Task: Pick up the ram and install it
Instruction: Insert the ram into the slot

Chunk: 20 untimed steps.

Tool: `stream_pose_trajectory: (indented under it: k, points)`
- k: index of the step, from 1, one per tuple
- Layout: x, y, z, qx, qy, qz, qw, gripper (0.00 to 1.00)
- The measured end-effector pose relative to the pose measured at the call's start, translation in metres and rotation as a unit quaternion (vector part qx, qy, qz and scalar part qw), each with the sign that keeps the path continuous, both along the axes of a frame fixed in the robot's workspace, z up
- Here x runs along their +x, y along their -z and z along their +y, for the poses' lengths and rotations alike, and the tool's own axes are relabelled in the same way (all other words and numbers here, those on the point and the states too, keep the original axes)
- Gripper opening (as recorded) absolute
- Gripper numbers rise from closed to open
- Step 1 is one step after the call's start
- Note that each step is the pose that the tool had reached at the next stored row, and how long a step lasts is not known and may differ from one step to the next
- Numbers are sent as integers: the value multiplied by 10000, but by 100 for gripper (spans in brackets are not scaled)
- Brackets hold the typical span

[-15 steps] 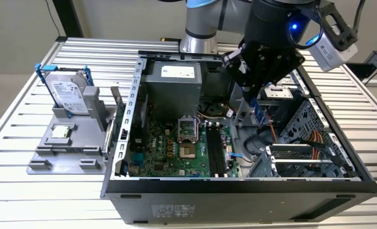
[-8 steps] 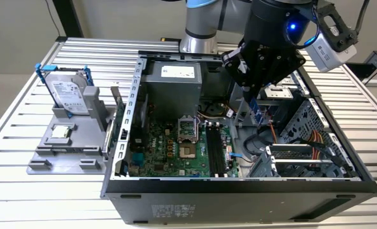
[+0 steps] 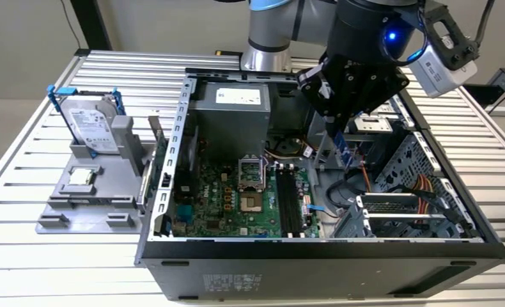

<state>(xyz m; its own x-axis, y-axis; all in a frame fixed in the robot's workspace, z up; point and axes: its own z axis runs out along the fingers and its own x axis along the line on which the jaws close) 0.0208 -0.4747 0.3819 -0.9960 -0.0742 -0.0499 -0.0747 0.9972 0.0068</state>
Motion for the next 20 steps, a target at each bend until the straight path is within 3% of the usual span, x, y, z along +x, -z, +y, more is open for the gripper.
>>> stream_pose_trajectory:
  k: [20]
  points:
    - [0,77,0,0,6,0,10000,0]
